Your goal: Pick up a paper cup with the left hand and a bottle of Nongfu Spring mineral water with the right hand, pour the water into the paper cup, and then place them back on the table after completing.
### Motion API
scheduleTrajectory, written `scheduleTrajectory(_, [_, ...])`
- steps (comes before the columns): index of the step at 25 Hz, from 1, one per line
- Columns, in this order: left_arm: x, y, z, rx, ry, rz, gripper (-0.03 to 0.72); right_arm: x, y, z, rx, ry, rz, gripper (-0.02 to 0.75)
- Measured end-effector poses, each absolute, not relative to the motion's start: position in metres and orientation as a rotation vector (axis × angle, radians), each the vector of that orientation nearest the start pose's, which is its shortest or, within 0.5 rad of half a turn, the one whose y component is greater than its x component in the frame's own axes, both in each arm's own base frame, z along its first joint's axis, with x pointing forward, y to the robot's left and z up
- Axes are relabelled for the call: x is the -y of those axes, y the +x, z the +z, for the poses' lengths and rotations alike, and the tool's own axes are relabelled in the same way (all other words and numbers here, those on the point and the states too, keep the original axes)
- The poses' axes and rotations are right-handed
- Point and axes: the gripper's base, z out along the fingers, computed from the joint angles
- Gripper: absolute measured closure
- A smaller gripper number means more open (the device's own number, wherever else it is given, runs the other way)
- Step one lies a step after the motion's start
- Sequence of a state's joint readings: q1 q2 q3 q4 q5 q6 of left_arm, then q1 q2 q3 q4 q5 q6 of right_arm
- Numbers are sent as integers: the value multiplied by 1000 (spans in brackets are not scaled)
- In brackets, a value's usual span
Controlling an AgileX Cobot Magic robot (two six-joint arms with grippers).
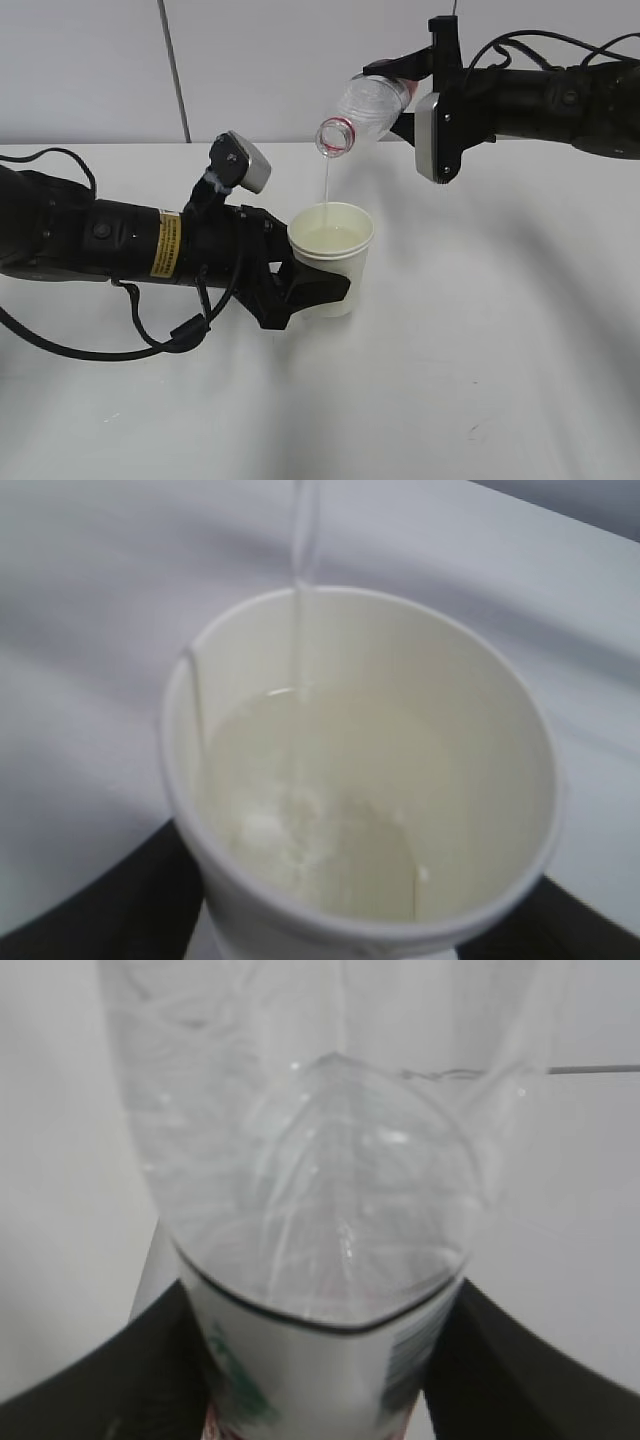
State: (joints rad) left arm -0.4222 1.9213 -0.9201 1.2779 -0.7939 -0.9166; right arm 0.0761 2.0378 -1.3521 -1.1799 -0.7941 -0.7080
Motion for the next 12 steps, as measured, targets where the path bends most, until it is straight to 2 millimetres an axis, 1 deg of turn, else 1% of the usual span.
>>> scheduleTrajectory(7, [202,303,150,-1836,1101,-876,241,-94,442,219,-787,-1578,-435,323])
scheduleTrajectory(9, [199,306,149,-1850,1082,-848,241,-94,442,219,-861,-1532,-363,323])
scheduleTrajectory(12, [193,311,149,-1872,1051,-818,241,-94,442,219,-1015,-1424,-206,323])
